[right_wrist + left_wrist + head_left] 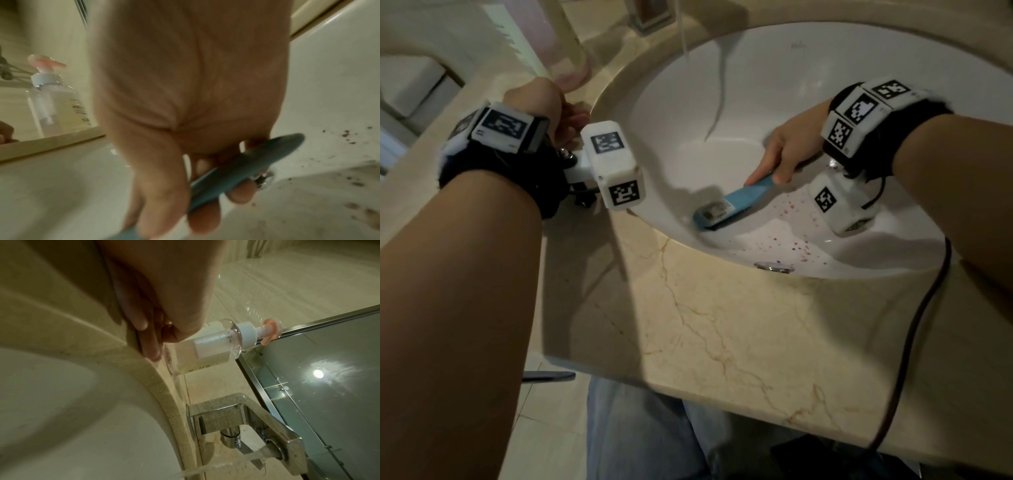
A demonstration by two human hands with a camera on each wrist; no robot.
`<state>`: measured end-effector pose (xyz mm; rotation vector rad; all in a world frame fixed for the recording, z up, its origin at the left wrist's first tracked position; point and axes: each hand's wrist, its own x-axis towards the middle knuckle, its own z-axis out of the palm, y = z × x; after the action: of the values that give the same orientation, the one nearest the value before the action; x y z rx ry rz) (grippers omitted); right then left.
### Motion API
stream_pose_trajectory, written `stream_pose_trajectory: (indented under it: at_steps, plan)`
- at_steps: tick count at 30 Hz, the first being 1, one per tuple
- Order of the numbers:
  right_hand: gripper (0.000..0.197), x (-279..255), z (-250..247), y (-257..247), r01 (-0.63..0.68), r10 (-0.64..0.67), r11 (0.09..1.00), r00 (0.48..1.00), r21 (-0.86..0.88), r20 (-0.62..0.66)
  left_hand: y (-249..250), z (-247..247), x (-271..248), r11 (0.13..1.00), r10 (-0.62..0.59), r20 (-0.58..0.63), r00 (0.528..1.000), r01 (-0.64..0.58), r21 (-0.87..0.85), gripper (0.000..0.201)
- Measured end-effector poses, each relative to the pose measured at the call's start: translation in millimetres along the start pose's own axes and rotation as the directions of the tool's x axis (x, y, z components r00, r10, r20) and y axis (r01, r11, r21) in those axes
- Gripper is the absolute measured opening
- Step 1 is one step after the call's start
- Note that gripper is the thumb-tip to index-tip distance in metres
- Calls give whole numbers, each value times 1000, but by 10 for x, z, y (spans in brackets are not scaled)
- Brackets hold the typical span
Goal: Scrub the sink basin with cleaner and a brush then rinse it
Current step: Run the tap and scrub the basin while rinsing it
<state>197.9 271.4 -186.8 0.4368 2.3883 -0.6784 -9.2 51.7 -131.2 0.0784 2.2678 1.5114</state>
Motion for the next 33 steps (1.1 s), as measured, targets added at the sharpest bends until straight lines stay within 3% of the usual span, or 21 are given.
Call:
stream_pose_trajectory:
  at_steps: [3, 5, 9, 13, 15, 18, 20, 22, 24, 26, 28, 30, 33]
  plan:
    - [46, -22, -26, 55, -126, 99, 983, 976, -131, -194, 12, -21, -18, 1000, 1, 6, 1000, -1, -3, 28]
    - [46, -58, -50, 109, -181, 147, 979, 948, -98, -284, 19, -25, -50, 1000, -4, 19, 1000, 4, 1, 27]
    - [40, -88, -55, 43, -92, 77, 995, 943, -32, -325, -9, 44, -185, 998, 47, 26, 999, -46, -47, 24]
    - [32, -108, -41, -132, 94, -76, 970, 993, 224, -87, -20, 42, -247, 993, 57, 59, 997, -51, -107, 25]
    - [31, -112, -9, -185, 75, -113, 938, 989, 340, 93, 0, 37, -253, 994, 51, 65, 997, -44, -105, 27]
    - [33, -112, 82, -198, 14, -88, 961, 962, 275, 260, 13, 65, -276, 999, 27, 111, 993, -22, -44, 33]
    - [36, -95, 100, -137, 2, -26, 990, 986, 142, 166, 9, 78, -292, 999, 36, 105, 994, -33, -35, 32]
    - [39, -92, 76, -68, -20, 20, 1000, 999, -1, -36, 5, 66, -303, 998, 58, 67, 996, -55, -38, 29]
    - [37, -88, 28, 2, -55, 38, 997, 967, -61, -251, 2, 60, -311, 996, 67, 35, 997, -65, -54, 23]
    - [35, -75, -19, 68, -44, 43, 999, 931, 5, -362, 1, 64, -319, 997, 65, 9, 998, -65, -48, 21]
    - [34, -96, -30, 72, 6, 13, 998, 956, 66, -293, 5, 76, -322, 998, 59, -8, 998, -59, -25, 25]
    - [31, -157, -2, 19, 24, -18, 998, 995, 66, -94, 10, 85, -338, 999, 46, 7, 999, -46, -1, 29]
    - [27, -237, 47, -97, -22, -5, 991, 980, 136, 200, 20, 74, -365, 999, 50, -10, 999, -50, -8, 26]
